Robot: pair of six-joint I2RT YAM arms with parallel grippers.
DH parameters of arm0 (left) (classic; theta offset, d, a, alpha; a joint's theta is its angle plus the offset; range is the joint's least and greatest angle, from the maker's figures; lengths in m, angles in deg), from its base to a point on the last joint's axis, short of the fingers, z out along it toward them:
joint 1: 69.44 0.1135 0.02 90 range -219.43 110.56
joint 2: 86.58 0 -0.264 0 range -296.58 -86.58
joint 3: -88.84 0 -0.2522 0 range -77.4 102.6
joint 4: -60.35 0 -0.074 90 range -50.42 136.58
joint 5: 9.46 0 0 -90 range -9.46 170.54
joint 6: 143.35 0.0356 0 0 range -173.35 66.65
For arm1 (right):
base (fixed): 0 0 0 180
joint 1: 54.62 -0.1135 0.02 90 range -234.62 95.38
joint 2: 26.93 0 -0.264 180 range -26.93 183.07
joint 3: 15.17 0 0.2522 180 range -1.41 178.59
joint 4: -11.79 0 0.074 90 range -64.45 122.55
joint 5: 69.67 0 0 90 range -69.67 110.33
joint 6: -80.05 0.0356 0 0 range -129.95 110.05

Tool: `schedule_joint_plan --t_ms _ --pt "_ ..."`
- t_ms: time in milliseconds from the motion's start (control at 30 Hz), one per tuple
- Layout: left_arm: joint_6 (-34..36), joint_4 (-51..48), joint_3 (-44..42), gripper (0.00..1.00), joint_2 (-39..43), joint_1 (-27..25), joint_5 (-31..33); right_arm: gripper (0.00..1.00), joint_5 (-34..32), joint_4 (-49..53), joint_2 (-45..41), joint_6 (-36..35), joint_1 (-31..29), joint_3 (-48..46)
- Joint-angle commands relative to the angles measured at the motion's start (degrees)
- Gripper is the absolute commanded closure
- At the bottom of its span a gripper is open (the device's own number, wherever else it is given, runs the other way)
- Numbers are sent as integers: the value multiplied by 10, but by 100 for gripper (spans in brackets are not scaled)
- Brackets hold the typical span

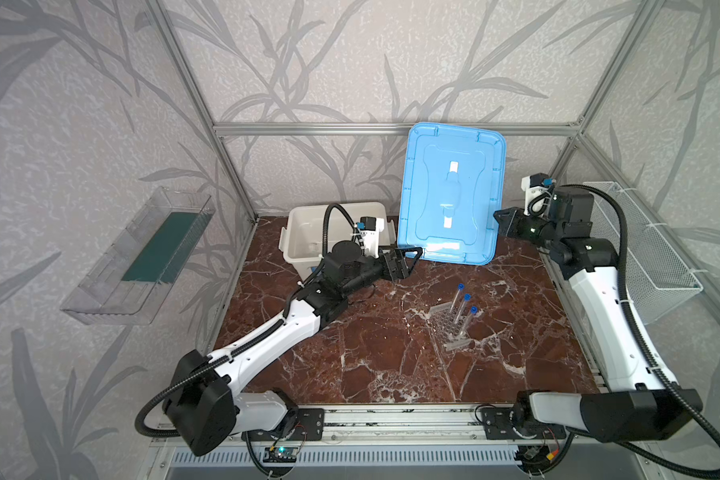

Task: Organize the chemistry lab equipment
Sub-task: 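Grasp the lid edge nearest the bin with the left gripper while the right holds, then tilt the blue lid up with the left gripper while the right gripper releases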

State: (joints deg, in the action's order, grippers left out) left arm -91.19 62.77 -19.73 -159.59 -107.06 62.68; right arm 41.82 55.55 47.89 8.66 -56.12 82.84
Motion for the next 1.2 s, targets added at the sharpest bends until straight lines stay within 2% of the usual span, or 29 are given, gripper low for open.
schedule_joint_plan --t_ms 0,167,333,400,500,567,700,800,967,1067,1100,1133,1167 --pt "12 -17 9 7 26 7 9 100 43 -50 -21 35 2 -16" --pt "17 -39 23 24 32 9 2 100 51 -67 -29 46 1 -46" --pt "5 -46 21 31 26 23 -1 100 62 -80 -29 52 -2 -62" --pt "-7 -32 18 38 20 27 -15 100 62 -85 -28 54 -4 -69" --pt "-16 -28 24 39 6 29 -30 100 66 -94 -24 60 -9 -78" --pt "-17 -20 21 43 9 28 -29 100 59 -95 -22 56 -15 -81" --pt "-10 -41 24 62 15 31 -20 100 51 -100 -19 54 -21 -93" --pt "-16 -45 28 66 7 32 -34 100 50 -104 -12 53 -30 -97" --pt "-13 -61 33 67 5 32 -43 100 43 -105 -2 48 -43 -101" --pt "9 -84 44 81 12 32 -44 100 45 -108 3 51 -43 -108" --pt "25 -100 51 82 16 32 -44 100 51 -109 6 54 -43 -110" --pt "43 -119 60 83 20 32 -43 96 63 -108 9 54 -44 -110" --pt "64 -148 71 86 25 32 -34 87 78 -108 12 54 -43 -108"
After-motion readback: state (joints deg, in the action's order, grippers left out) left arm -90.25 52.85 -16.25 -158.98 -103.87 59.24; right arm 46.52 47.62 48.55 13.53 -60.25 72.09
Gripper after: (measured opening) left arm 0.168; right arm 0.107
